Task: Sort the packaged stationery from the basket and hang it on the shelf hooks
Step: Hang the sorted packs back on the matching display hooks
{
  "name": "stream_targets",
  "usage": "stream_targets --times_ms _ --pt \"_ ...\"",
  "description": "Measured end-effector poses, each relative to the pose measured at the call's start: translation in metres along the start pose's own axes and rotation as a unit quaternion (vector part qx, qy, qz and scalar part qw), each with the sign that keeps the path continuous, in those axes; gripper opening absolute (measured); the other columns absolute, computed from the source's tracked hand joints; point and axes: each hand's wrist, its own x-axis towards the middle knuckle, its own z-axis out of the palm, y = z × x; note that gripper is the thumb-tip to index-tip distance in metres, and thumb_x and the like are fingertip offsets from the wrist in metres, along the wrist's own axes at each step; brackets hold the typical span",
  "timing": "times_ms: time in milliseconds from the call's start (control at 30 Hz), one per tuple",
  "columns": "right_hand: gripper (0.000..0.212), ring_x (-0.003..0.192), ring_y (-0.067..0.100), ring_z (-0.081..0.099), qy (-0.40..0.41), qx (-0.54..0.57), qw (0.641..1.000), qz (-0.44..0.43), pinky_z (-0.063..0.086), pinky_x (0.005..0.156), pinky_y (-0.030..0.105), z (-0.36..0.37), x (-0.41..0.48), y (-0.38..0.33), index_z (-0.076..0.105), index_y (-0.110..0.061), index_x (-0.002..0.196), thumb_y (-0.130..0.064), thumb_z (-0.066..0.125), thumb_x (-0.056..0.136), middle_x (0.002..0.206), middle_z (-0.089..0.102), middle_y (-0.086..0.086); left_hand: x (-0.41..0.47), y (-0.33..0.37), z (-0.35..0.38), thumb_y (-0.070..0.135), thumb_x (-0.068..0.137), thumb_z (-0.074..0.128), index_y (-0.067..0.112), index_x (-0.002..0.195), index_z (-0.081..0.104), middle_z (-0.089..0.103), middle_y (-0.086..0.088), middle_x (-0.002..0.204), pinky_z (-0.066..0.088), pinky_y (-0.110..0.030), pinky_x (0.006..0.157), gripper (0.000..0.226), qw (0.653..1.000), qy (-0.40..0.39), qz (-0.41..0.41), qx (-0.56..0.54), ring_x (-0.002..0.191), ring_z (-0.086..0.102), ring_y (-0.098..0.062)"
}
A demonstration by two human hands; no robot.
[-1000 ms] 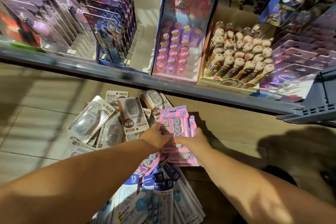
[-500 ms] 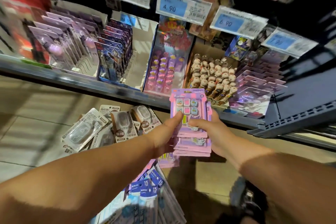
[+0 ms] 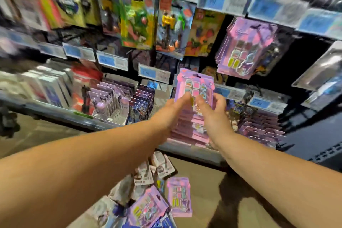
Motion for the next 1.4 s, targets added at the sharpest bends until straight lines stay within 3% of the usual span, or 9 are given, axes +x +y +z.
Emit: stream_targets --times_ms 133,233,400,600,767,1033,1200,1300,1400 --pt "0.05 0.106 0.016 0.056 -0.007 0.017 1.0 -0.005 0.043 0.087 0.037 0.006 -0.003 -0.03 0.04 -0.025 0.124 -0.051 0.061 0.086 0.114 0.058 -0.005 -0.012 0.027 -0.01 0.084 0.07 0.051 0.035 0.152 0.024 0.02 0.006 0.161 0.018 -0.05 0.118 0.1 1.0 -0.008 0.01 0.009 0.145 0.024 -0.024" --pt "0.04 0.104 0.013 0.056 -0.006 0.027 1.0 -0.015 0.044 0.092 0.042 0.005 -0.006 -0.044 0.042 -0.026 0.117 -0.046 0.061 0.089 0.108 0.058 -0.008 -0.017 0.037 -0.009 0.09 0.059 0.054 0.037 0.15 0.028 0.024 0.007 0.159 0.022 -0.051 0.116 0.109 1.0 -0.019 0.021 0.002 0.144 0.027 -0.024" --pt "0.041 0.1 0.016 0.058 0.05 0.071 0.996 -0.024 0.045 0.099 0.049 -0.002 -0.001 -0.058 0.043 -0.017 0.121 -0.038 0.061 0.091 0.107 0.06 -0.002 -0.022 0.046 -0.003 0.066 0.059 0.074 0.025 0.137 0.044 0.063 -0.011 0.127 0.053 -0.047 0.087 0.093 0.996 -0.071 0.039 -0.036 0.095 0.066 -0.024" --pt "0.048 0.106 0.032 0.064 0.065 0.131 0.989 0.009 0.047 0.093 0.061 0.0 0.003 -0.058 0.045 -0.02 0.118 -0.042 0.068 0.082 0.117 0.064 0.008 -0.026 0.044 -0.007 0.018 0.076 0.077 0.018 0.127 0.043 0.067 -0.019 0.118 0.06 -0.046 0.072 0.061 0.99 -0.114 0.061 -0.056 0.094 0.07 -0.036" --pt "0.031 0.103 0.031 0.066 0.076 0.122 0.99 0.002 0.052 0.088 0.058 -0.016 0.014 -0.065 0.047 -0.018 0.113 -0.03 0.065 0.09 0.121 0.061 0.012 -0.014 0.045 0.007 0.018 0.067 0.086 0.013 0.129 0.044 0.071 -0.016 0.105 0.058 -0.038 0.064 0.075 0.988 -0.103 0.085 -0.071 0.085 0.071 -0.032" --pt "0.033 0.103 0.023 0.065 0.096 0.06 0.992 -0.047 0.054 0.085 0.04 -0.055 0.018 -0.071 0.053 -0.011 0.12 -0.026 0.063 0.093 0.116 0.065 0.007 -0.006 0.037 0.009 0.011 0.079 0.075 0.016 0.123 0.046 0.07 -0.015 0.11 0.06 -0.043 0.07 0.053 0.989 -0.072 0.086 -0.092 0.088 0.071 -0.031" --pt "0.018 0.088 0.009 0.064 0.086 0.039 0.991 -0.09 0.048 0.068 0.023 -0.064 0.017 -0.077 0.052 -0.02 0.107 -0.025 0.063 0.092 0.103 0.064 -0.002 -0.003 0.042 0.002 0.027 0.066 0.084 0.017 0.136 0.038 0.066 -0.013 0.122 0.056 -0.052 0.087 0.084 0.986 -0.057 0.122 -0.094 0.1 0.07 -0.032" --pt "0.024 0.096 0.014 0.065 0.074 0.031 0.992 -0.094 0.051 0.078 0.029 -0.061 0.016 -0.075 0.054 -0.021 0.111 -0.029 0.064 0.091 0.109 0.066 -0.001 -0.003 0.043 -0.001 0.028 0.064 0.079 0.018 0.133 0.041 0.068 -0.012 0.116 0.059 -0.05 0.08 0.079 0.985 -0.049 0.131 -0.104 0.094 0.072 -0.027" --pt "0.027 0.092 0.006 0.062 0.054 0.044 0.994 -0.083 0.048 0.071 0.021 -0.058 0.017 -0.073 0.05 -0.019 0.119 -0.027 0.059 0.095 0.108 0.063 -0.004 -0.002 0.043 -0.006 0.027 0.064 0.079 0.017 0.131 0.044 0.069 -0.013 0.111 0.06 -0.045 0.072 0.076 0.984 -0.037 0.137 -0.108 0.087 0.073 -0.025"
